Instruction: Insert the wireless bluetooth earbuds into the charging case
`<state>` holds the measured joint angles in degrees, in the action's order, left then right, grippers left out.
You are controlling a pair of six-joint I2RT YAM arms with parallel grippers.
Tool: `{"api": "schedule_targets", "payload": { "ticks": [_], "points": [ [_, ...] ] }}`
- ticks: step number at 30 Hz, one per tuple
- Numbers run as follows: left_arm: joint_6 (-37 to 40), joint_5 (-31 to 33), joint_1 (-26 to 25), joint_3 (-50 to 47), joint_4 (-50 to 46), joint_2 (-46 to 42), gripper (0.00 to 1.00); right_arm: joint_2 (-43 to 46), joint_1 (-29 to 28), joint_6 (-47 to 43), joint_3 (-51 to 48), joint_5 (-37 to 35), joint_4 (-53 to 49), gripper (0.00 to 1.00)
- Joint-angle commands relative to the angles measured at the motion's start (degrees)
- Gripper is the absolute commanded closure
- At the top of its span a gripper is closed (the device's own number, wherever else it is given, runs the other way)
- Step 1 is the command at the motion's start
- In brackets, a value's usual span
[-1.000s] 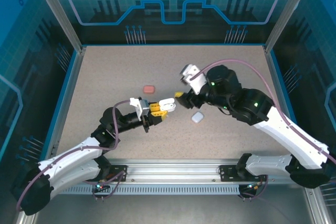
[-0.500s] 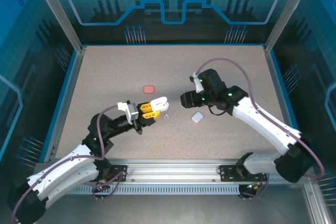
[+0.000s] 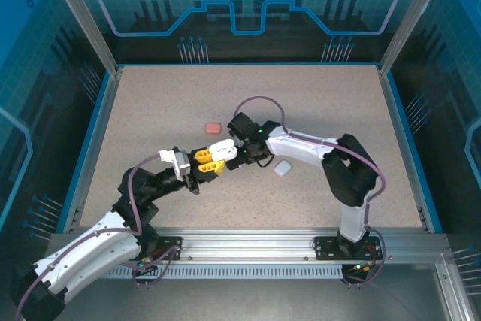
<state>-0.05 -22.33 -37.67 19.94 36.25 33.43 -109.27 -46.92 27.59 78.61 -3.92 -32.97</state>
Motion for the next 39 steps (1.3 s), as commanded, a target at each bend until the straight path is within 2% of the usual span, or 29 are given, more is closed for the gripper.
{"api": "schedule_targets", "payload": {
  "ticks": [1, 6, 12, 27, 39],
  "points": [
    [0.05, -0.14, -0.43, -0.25, -0.03, -1.08, 0.99, -4.24, -0.95, -1.59, 4.33, -2.44, -1.71, 0.19],
    [0.49, 0.18, -0.45, -0.34, -0.69, -1.6, 0.99, -9.42, -1.68, -2.83, 8.7, -4.49, -4.85, 0.21],
    [1.07, 0.53, -0.45, -0.62, -0.84, -1.61, 0.99, -11.54, -1.85, -2.79, 9.21, -5.99, -6.51, 0.27],
    [1.18, 0.8, -0.46, -0.69, -0.85, -1.25, 0.99, -10.03, -2.19, -4.25, 7.28, -5.28, -9.68, 0.39],
    [1.21, 1.13, -0.45, -0.61, -1.08, -1.15, 0.99, -6.97, -2.39, -5.26, 6.53, -4.52, -12.51, 0.45]
  ]
}}
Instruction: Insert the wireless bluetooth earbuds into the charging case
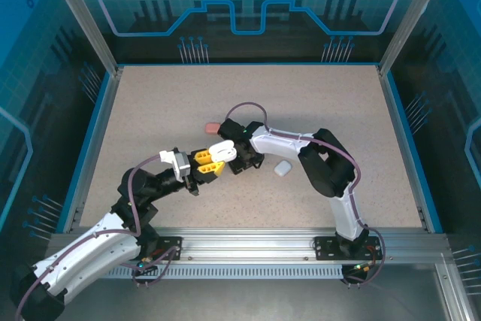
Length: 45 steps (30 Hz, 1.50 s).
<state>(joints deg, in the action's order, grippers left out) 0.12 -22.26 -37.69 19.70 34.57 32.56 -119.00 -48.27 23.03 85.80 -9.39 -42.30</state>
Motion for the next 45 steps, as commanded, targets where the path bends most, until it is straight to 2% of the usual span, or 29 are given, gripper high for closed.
{"api": "schedule_targets", "payload": {
  "ticks": [1, 7, 20, 35, 45],
  "points": [
    [1.03, 1.12, -0.38, -0.37, 0.59, -0.29, 0.99, 3.1, -1.04, -0.76, -0.51, 1.12, -3.56, 0.45],
    [1.02, 1.15, -0.44, -0.38, 0.5, -0.29, 0.99, 5.36, -0.69, 0.81, 0.45, 3.4, -2.76, 0.45],
    [1.06, 1.26, -0.45, -0.72, -0.38, -1.51, 0.99, 0.08, 1.41, 5.02, 4.6, 7.67, -4.12, 0.5],
    [1.46, 1.39, -0.43, -1.16, -0.52, -1.74, 0.99, -4.94, 2.49, 4.63, 9.07, 7.04, -8.18, 0.53],
    [1.96, 1.43, -0.42, -1.33, -0.67, -1.72, 0.99, -7.2, 2.39, 4.36, 10.67, 7.63, -8.71, 0.59]
  ]
}}
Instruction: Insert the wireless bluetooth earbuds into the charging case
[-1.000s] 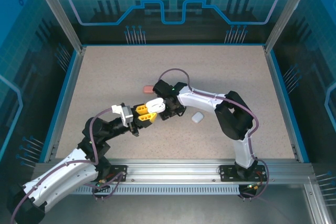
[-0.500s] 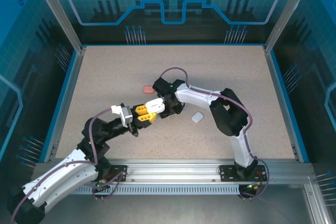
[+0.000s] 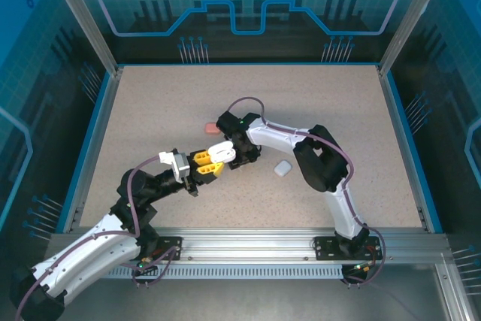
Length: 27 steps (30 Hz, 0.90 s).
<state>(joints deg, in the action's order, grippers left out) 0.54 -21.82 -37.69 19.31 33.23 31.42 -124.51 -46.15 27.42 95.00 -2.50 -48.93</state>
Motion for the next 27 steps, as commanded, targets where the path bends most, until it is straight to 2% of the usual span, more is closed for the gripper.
{"api": "schedule_targets", "payload": {
  "ticks": [1, 16, 21, 27],
  "points": [
    [1.61, 1.04, -0.44, -0.94, 0.53, -0.61, 0.99, -1.79, 0.3, -0.08, 1.49, 0.83, -2.13, 0.59],
    [1.88, 1.28, -0.45, -0.97, 0.06, -0.65, 0.99, -0.74, 0.1, -0.13, -0.17, 2.86, -1.93, 0.69],
    [1.67, 1.61, -0.42, -1.06, -0.3, -0.51, 0.99, 4.27, 0.4, -0.07, -3.46, 2.44, 1.16, 0.69],
    [1.57, 2.17, -0.42, -0.78, -0.13, 1.02, 0.99, 15.28, 1.73, 0.7, -9.85, -0.19, 6.23, 0.69]
  ]
}}
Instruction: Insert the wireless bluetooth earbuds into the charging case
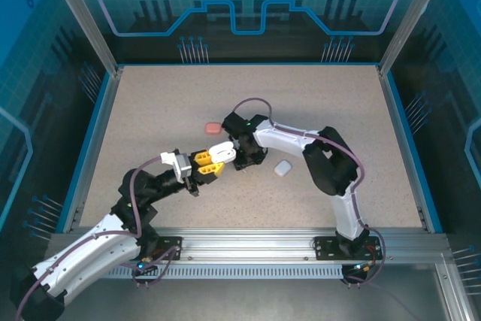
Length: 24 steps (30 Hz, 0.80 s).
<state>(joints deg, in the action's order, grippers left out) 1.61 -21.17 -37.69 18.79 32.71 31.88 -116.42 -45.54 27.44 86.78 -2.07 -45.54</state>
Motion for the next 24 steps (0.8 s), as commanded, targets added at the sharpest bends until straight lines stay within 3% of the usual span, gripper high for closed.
{"api": "schedule_targets", "payload": {
  "ticks": [1, 12, 18, 24],
  "points": [
    [0.41, 1.57, -0.43, -0.1, 0.65, 1.04, 0.99, 9.5, 1.43, 0.78, -2.95, -1.06, 3.72, 0.7],
    [-1.99, 1.33, -0.69, 1.94, 7.27, 10.6, 1.0, 34.35, 4.91, 1.86, -14.65, -10.3, 8.96, 0.7],
    [-2.13, 2.52, -1.76, 2.55, 12.84, 16.81, 1.0, 49.31, 7.58, 1.4, -19.35, -10.38, 12.23, 0.7],
    [-2.13, 3.8, -3.43, 4.64, 19.36, 25.69, 1.0, 60.47, 7.07, 0.15, -23.23, -6.07, 19.94, 0.71]
  ]
}}
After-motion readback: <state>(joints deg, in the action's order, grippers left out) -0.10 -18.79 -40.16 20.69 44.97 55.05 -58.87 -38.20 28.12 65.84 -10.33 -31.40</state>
